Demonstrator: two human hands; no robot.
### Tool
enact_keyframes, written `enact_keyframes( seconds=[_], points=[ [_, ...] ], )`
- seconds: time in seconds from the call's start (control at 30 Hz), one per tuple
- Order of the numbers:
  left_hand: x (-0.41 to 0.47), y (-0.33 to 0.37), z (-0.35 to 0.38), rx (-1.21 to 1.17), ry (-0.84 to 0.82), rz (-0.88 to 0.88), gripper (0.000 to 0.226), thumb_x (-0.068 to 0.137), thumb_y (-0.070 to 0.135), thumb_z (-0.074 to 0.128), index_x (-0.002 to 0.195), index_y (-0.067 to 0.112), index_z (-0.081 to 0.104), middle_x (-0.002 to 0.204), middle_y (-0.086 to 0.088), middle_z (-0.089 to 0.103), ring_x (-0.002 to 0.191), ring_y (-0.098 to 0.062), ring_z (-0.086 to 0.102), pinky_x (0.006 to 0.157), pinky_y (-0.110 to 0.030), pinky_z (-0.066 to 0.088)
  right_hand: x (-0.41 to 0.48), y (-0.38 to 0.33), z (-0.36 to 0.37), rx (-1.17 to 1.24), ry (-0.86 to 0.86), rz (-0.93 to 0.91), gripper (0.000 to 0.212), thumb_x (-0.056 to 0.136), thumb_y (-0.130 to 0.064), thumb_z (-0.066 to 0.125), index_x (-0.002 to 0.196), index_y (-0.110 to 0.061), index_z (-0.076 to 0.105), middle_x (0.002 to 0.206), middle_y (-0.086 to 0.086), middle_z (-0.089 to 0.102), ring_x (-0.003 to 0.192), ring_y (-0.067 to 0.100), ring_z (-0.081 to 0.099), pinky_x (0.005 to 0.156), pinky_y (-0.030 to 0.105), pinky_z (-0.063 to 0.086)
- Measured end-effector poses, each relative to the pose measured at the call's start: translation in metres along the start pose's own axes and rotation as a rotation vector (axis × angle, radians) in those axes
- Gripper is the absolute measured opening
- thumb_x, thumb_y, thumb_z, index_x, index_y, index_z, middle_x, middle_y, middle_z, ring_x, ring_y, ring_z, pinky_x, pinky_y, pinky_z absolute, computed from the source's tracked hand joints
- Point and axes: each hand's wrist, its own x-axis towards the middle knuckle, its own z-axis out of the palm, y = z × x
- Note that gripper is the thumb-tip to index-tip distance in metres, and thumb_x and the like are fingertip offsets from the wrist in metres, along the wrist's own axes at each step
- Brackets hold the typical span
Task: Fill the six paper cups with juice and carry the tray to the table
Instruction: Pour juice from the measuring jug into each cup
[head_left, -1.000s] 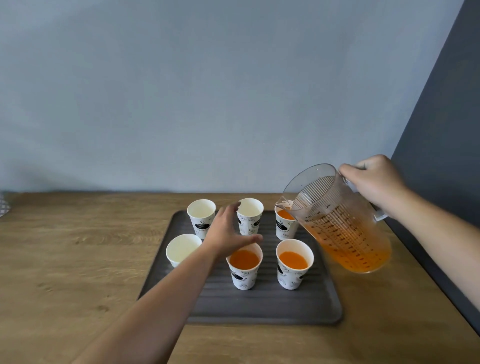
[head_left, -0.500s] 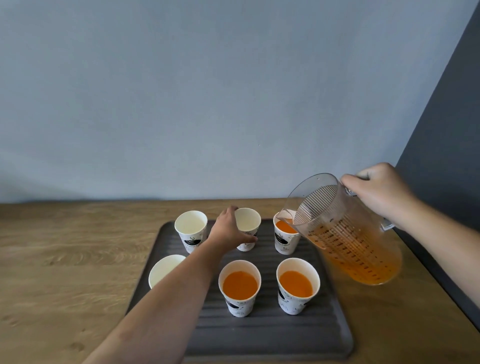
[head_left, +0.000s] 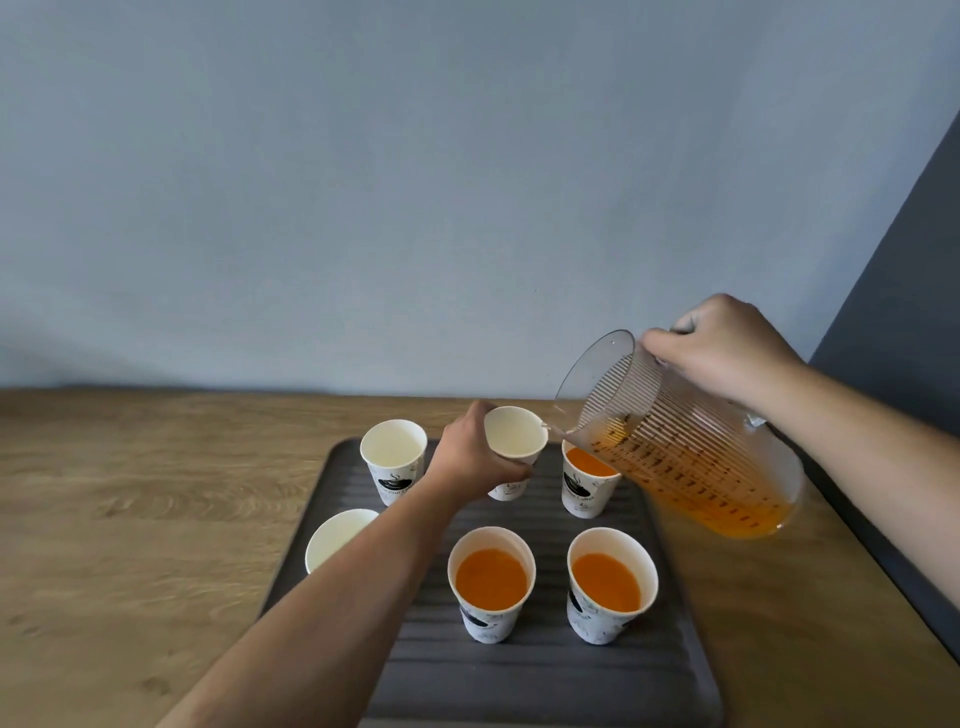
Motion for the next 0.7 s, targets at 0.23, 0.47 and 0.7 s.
enact_keyframes(
  seconds=[0.23,0.47,0.7],
  points=[
    [-0.004,0.003,-0.006,-0.015,-0.006,-0.009,0.069,0.058,0.031,0.085,0.116,0.019,0.049,0.105,0.005,0.056,0.097,-0.016,0.053,0.076,-0.026,0.044,0.011,-0.017,0.004,-0.057,-0.059,-0.019,0.047,0.071,-0.029,0.061,0.041,-0.017,0.026,0.041,-0.003,0.022,0.048,0.021,0.029,0.053,0.03,0.024],
    [-0.006,0.002,-0.006,-0.027,-0.012,0.018,0.07,0.058,0.032,0.086,0.115,0.019,0.049,0.111,0.002,0.06,0.1,-0.015,0.054,0.076,-0.025,0.042,0.016,-0.025,0.012,-0.158,-0.074,-0.028,0.038,0.072,-0.036,0.059,0.048,-0.017,0.036,0.048,0.001,0.033,0.05,0.023,0.034,0.053,0.028,0.026],
    [-0.007,-0.002,-0.006,-0.001,-0.025,0.018,0.075,0.059,0.034,0.086,0.121,0.02,0.047,0.117,0.001,0.059,0.096,-0.013,0.05,0.076,-0.026,0.04,0.02,-0.027,0.016,-0.209,-0.086,-0.036,0.042,0.074,-0.037,0.059,0.045,-0.018,0.034,0.047,-0.001,0.032,0.048,0.021,0.034,0.053,0.027,0.026]
  ],
)
